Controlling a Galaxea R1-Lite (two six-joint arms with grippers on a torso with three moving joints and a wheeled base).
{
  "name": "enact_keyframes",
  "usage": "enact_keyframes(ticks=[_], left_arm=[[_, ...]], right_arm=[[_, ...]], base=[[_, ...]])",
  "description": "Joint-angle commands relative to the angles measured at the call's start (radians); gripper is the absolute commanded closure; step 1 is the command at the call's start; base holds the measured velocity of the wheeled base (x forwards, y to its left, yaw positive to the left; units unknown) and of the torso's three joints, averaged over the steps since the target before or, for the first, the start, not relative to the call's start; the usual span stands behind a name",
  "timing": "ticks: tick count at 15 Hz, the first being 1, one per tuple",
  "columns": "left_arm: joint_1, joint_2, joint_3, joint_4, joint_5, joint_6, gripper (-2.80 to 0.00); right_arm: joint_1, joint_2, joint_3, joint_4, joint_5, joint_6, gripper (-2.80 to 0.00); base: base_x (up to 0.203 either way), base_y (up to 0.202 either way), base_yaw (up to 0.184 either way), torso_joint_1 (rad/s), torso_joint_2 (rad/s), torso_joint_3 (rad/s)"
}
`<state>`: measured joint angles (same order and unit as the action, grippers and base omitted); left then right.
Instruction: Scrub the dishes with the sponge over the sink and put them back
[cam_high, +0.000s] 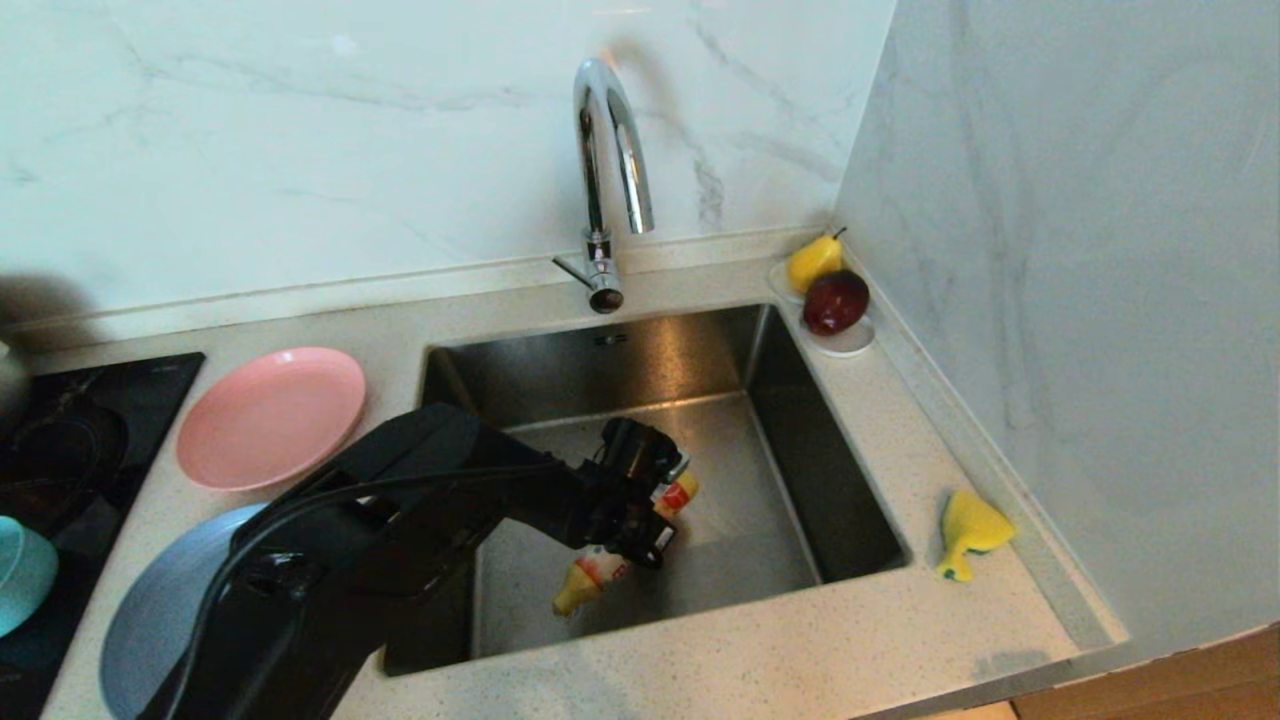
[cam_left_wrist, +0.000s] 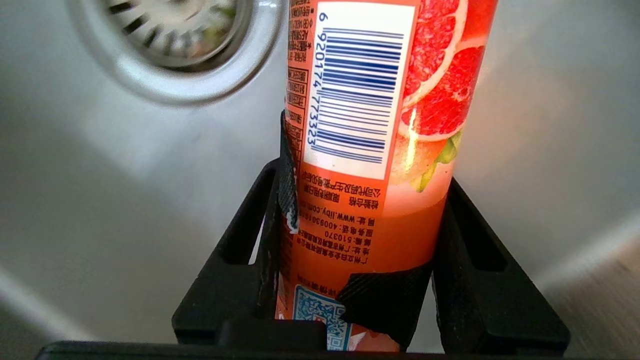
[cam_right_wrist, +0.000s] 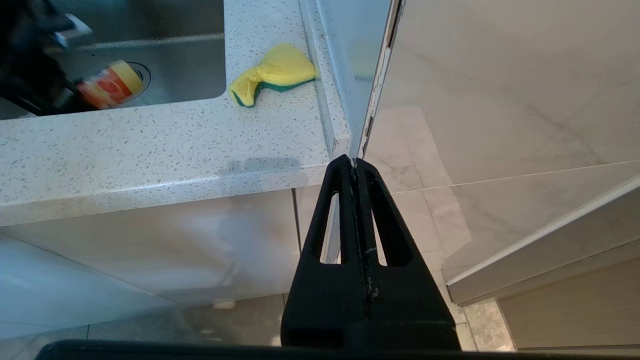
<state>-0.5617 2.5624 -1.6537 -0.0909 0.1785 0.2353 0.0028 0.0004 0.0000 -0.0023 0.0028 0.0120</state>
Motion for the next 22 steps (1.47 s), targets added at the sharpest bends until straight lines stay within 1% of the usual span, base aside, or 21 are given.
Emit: enact_keyframes(ticks=[1,3,4,5,6,7,10,12,14,16,18,20,22], left_arm=[[-0.001,-0.127,0.098,-0.001,0.012,-0.019,0.0],[0.0,-0.205,0.188,-0.001,0.023,-0.041,0.0],[0.001,-0.236,0.227,-0.001,0.026,-0.064,0.0],[0.002,-0.262,0.256,0.0,0.032,-0.085,0.0],[0.002,-0.281,0.276,0.0,0.041,-0.093,0.0],[0.002,-0.3,0.291,0.0,0.049,-0.097,0.0],[0.01,-0.346,0.31,0.015,0.065,-0.148,0.0],[0.015,-0.385,0.335,0.015,0.066,-0.154,0.0],[0.021,-0.425,0.359,0.014,0.082,-0.159,0.0],[0.039,-0.476,0.403,0.014,0.096,-0.167,0.0],[0.057,-0.519,0.447,0.015,0.097,-0.199,0.0],[0.083,-0.56,0.485,0.016,0.096,-0.214,0.0],[0.093,-0.603,0.507,0.016,0.096,-0.235,0.0]], right_arm=[[0.0,0.001,0.0,0.001,0.0,0.0,0.0],[0.0,0.0,0.0,-0.001,0.0,0.0,0.0],[0.0,0.0,0.0,-0.001,0.0,0.0,0.0],[0.0,0.0,0.0,0.0,0.0,0.0,0.0],[0.0,0.0,0.0,-0.001,0.0,0.0,0.0],[0.0,0.0,0.0,-0.001,0.0,0.0,0.0],[0.0,0.0,0.0,0.0,0.0,0.0,0.0],[0.0,0.0,0.0,-0.001,0.0,0.0,0.0],[0.0,0.0,0.0,-0.001,0.0,0.0,0.0],[0.0,0.0,0.0,0.0,0.0,0.0,0.0],[0.0,0.0,0.0,-0.001,0.0,0.0,0.0],[0.0,0.0,0.0,-0.001,0.0,0.0,0.0],[0.0,0.0,0.0,0.001,0.0,0.0,0.0]], base=[[0.0,0.0,0.0,0.0,0.0,0.0],[0.0,0.0,0.0,0.0,0.0,0.0],[0.0,0.0,0.0,0.0,0.0,0.0],[0.0,0.0,0.0,0.0,0.0,0.0],[0.0,0.0,0.0,0.0,0.0,0.0],[0.0,0.0,0.0,0.0,0.0,0.0],[0.0,0.0,0.0,0.0,0.0,0.0],[0.0,0.0,0.0,0.0,0.0,0.0],[0.0,0.0,0.0,0.0,0.0,0.0],[0.0,0.0,0.0,0.0,0.0,0.0],[0.0,0.0,0.0,0.0,0.0,0.0],[0.0,0.0,0.0,0.0,0.0,0.0],[0.0,0.0,0.0,0.0,0.0,0.0]])
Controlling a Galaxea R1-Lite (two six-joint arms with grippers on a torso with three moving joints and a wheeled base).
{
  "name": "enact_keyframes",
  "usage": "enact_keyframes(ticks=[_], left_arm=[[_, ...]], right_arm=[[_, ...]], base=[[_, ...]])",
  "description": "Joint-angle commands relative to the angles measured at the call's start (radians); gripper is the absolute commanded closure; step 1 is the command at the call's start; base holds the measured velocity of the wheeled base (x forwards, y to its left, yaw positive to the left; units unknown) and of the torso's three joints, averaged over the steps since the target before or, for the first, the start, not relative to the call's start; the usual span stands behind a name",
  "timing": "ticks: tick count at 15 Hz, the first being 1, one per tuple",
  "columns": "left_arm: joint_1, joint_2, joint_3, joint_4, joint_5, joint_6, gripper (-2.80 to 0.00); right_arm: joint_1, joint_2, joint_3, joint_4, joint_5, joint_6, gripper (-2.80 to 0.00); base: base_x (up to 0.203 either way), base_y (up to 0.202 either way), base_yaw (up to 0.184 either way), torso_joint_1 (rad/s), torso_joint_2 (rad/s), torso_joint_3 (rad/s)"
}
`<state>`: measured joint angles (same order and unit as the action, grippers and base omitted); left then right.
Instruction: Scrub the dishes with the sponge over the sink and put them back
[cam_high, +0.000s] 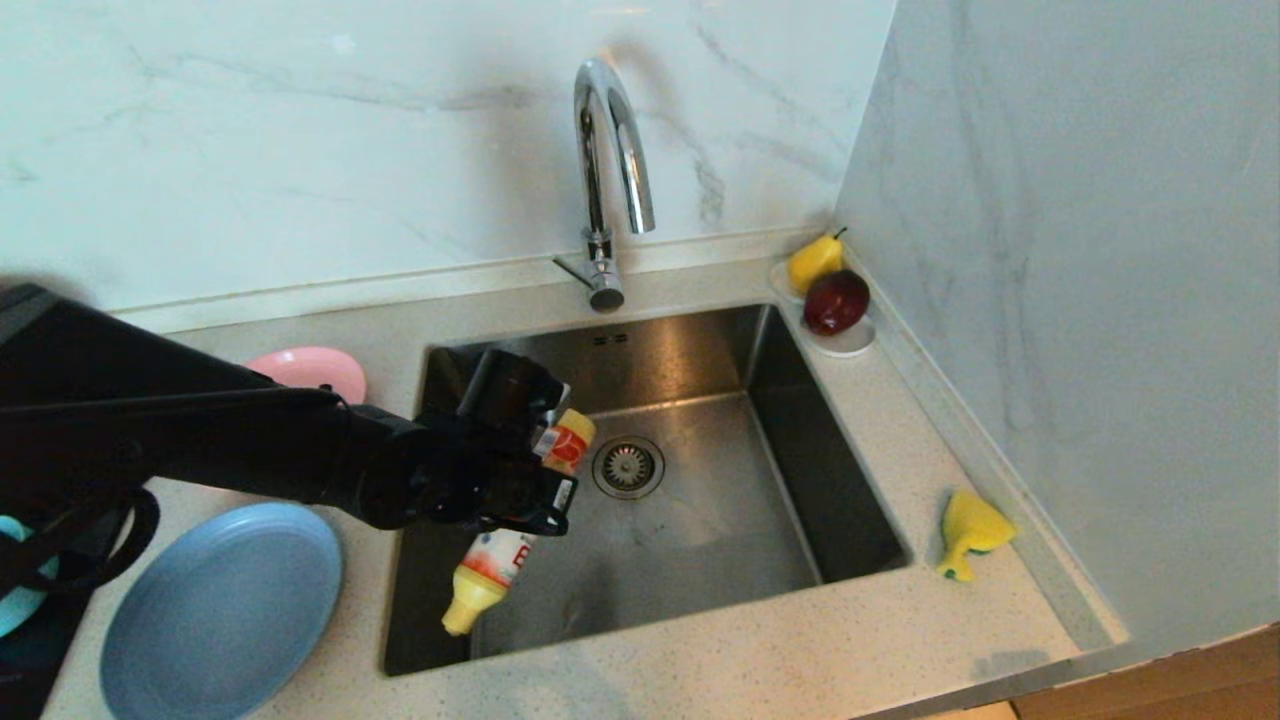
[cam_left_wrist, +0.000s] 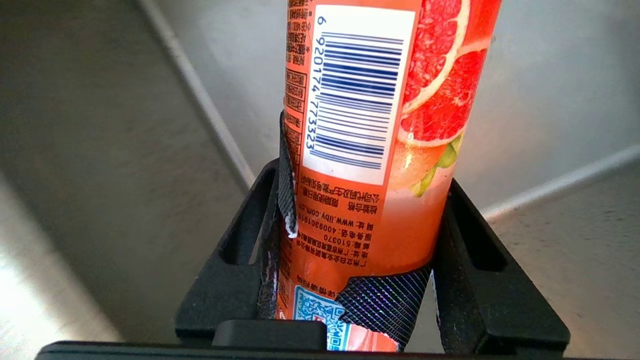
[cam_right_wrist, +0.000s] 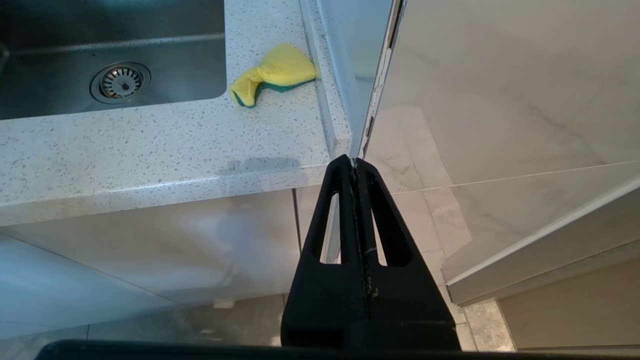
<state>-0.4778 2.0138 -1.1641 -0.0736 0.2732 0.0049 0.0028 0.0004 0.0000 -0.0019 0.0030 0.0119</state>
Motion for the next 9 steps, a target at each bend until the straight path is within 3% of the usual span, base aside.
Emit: enact_keyframes(ticks=[1,9], left_arm=[[0.015,-0.073,0.026,0.001,0.0,-0.01,0.0],[0.048,-0.191,0.076,0.028,0.001,-0.052,0.0]], right_arm=[[0.0,0.0,0.0,-0.001,0.0,0.0,0.0],[0.0,0.0,0.0,-0.001,0.0,0.0,0.0]], base=[[0.0,0.0,0.0,0.0,0.0,0.0],[0.0,0.0,0.0,0.0,0.0,0.0]])
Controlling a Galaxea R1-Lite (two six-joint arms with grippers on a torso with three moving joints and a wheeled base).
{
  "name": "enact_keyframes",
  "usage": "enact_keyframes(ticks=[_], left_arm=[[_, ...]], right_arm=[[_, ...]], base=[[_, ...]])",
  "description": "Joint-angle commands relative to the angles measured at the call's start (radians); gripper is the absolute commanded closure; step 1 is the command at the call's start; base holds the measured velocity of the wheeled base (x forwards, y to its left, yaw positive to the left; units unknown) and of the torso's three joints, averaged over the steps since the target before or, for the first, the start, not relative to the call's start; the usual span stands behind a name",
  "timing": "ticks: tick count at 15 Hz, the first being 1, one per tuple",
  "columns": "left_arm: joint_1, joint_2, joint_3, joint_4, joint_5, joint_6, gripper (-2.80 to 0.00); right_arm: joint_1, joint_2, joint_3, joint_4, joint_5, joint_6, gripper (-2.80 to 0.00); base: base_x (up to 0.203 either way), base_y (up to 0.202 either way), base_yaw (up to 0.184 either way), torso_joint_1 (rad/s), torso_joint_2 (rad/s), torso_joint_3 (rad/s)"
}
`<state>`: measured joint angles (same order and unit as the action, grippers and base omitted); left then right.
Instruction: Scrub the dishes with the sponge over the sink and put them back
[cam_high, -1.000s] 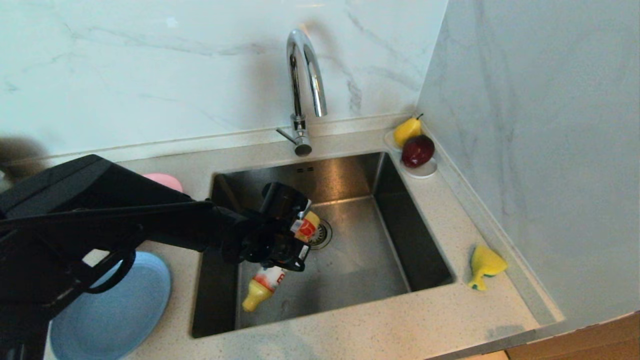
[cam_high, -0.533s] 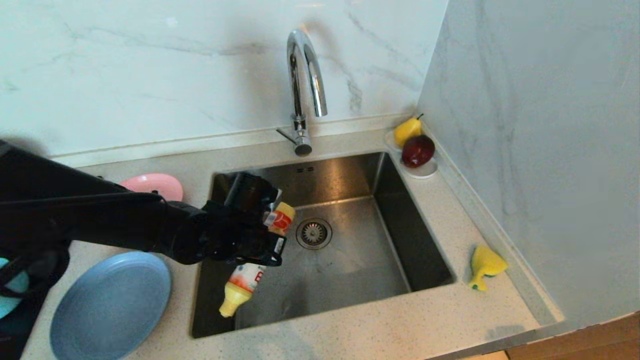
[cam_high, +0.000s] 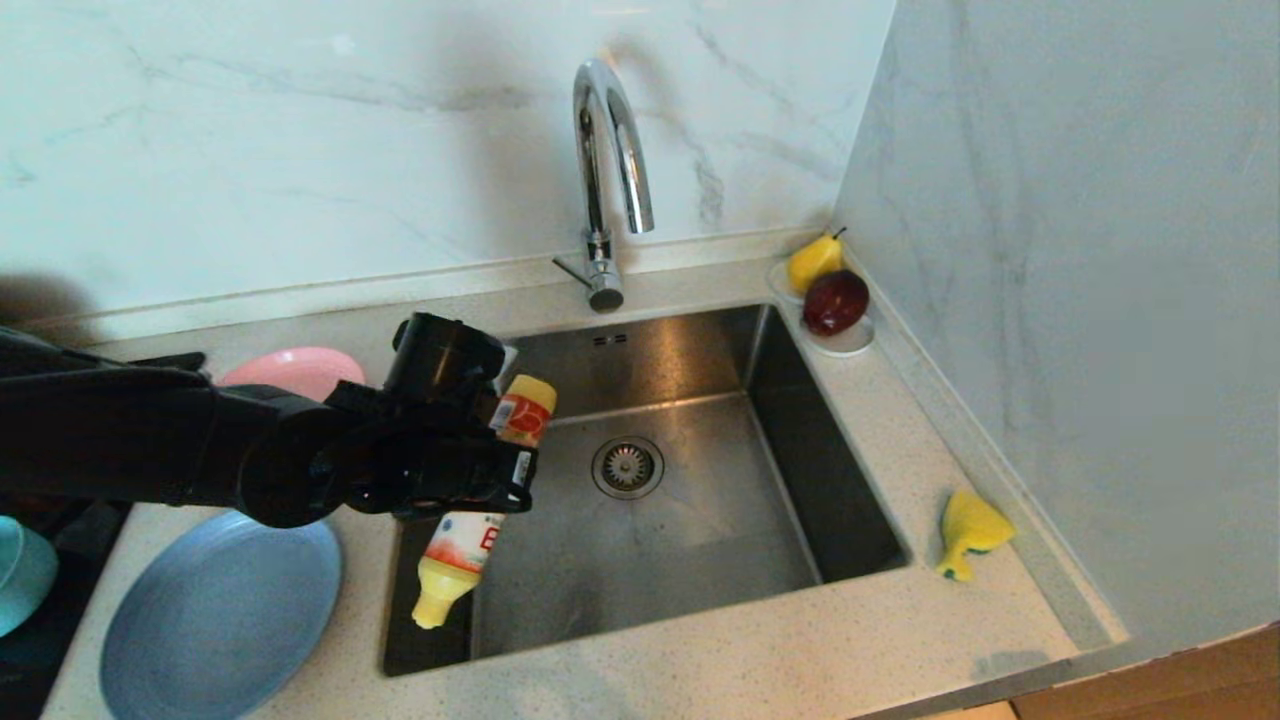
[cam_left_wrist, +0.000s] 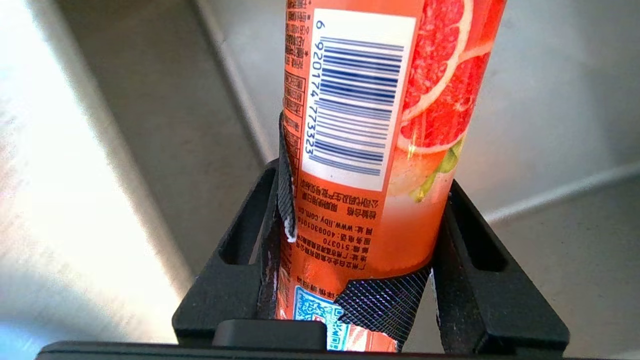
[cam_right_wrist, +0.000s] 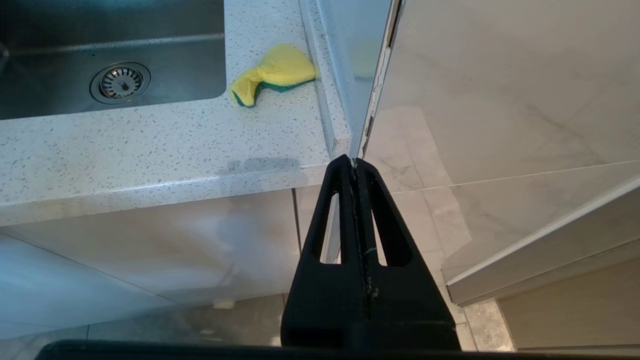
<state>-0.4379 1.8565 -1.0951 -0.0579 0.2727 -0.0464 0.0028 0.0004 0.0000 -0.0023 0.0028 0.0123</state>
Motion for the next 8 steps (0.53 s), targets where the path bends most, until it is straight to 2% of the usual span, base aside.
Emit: enact_keyframes(ticks=[1,6,8], left_arm=[[0.016,-0.047,0.003,0.035,0.002,-0.004,0.0],[0.068,-0.118,-0.016,0.141,-0.008,-0.089,0.0],[0.089,-0.151,-0.028,0.172,-0.022,-0.106,0.0]], right_arm=[[0.0,0.001,0.0,-0.001,0.0,0.0,0.0],[0.0,0.0,0.0,0.001,0.0,0.0,0.0],[0.0,0.0,0.0,-0.001,0.0,0.0,0.0]], base=[[0.0,0.0,0.0,0.0,0.0,0.0],[0.0,0.0,0.0,0.0,0.0,0.0],[0.0,0.0,0.0,0.0,0.0,0.0]])
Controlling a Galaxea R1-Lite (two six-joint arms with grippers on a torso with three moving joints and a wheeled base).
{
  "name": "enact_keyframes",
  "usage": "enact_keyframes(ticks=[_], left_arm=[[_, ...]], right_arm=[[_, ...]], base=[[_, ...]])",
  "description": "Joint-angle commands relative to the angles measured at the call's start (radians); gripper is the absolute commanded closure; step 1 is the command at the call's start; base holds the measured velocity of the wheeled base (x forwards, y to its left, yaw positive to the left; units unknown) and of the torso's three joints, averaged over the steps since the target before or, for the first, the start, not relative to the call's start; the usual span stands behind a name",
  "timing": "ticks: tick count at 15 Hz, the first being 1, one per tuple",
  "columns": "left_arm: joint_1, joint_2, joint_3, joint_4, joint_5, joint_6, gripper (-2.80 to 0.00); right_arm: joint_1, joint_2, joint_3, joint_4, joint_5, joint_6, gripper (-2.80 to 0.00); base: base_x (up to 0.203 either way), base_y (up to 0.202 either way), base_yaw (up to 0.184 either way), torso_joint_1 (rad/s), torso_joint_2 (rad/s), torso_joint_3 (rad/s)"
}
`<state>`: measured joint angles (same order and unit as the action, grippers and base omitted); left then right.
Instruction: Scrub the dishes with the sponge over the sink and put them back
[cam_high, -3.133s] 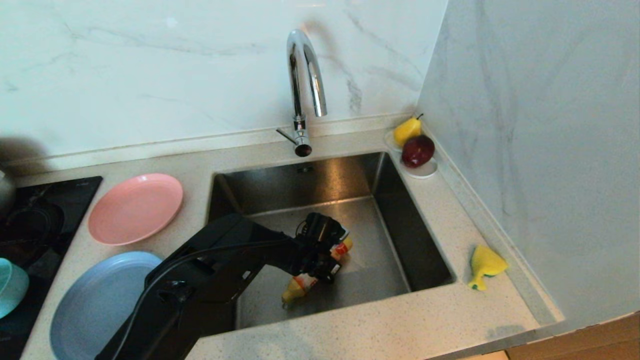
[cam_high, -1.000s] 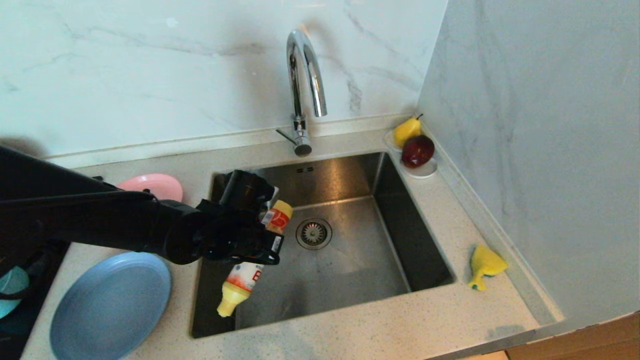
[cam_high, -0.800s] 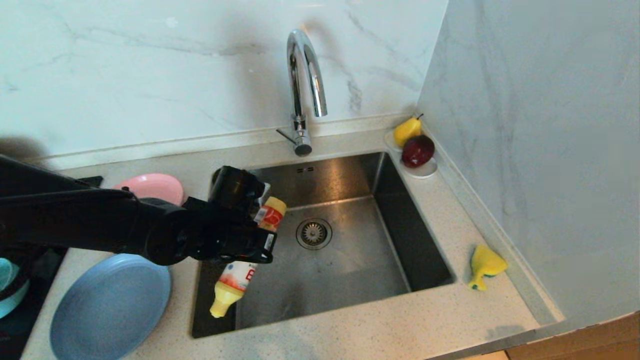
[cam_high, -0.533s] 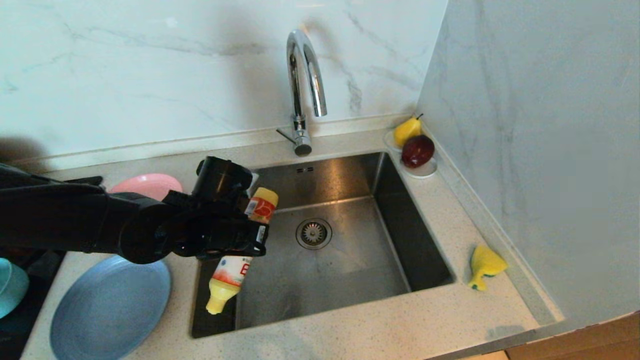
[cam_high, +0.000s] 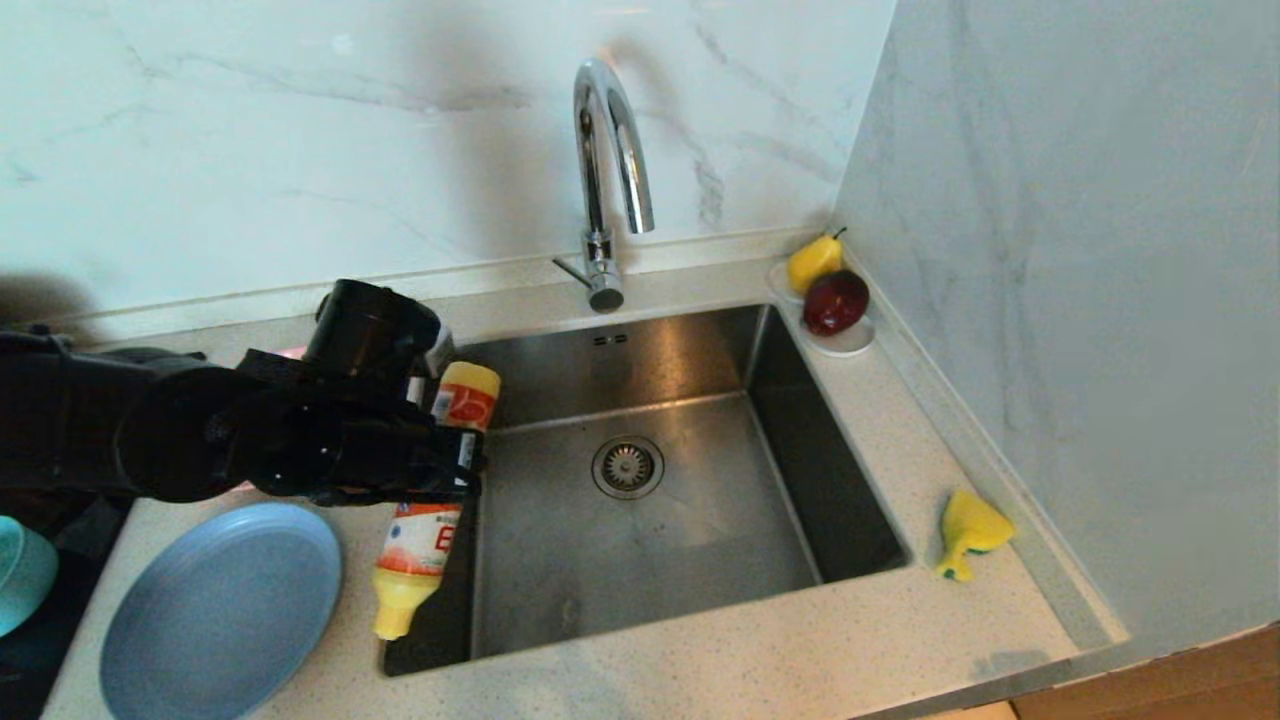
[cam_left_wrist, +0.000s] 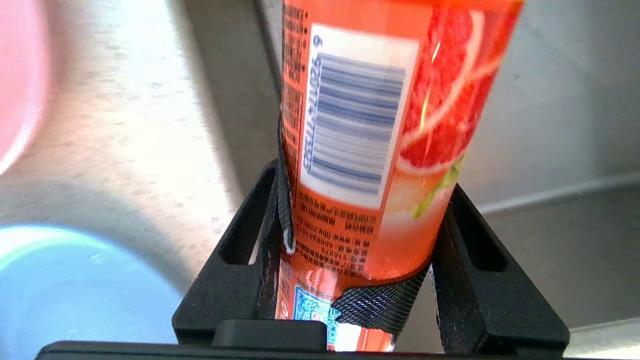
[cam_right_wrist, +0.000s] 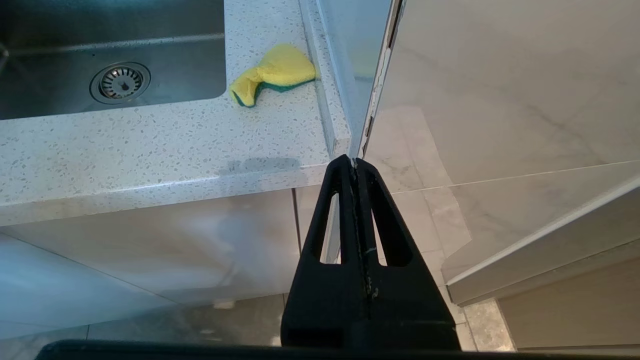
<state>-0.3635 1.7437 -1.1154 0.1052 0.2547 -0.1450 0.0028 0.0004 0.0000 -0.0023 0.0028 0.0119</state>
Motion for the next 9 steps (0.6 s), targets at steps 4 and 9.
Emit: enact_keyframes(ticks=[4,9], left_arm=[[0.04,-0.087,-0.027,0.092,-0.06,-0.101,0.0],[0.031,-0.038,0.027,0.129,-0.077,-0.09,0.0]], right_arm=[[0.0,0.0,0.0,0.001,0.0,0.0,0.0],[0.0,0.0,0.0,-0.001,0.0,0.0,0.0]], base=[[0.0,0.0,0.0,0.0,0.0,0.0],[0.0,0.0,0.0,0.0,0.0,0.0]])
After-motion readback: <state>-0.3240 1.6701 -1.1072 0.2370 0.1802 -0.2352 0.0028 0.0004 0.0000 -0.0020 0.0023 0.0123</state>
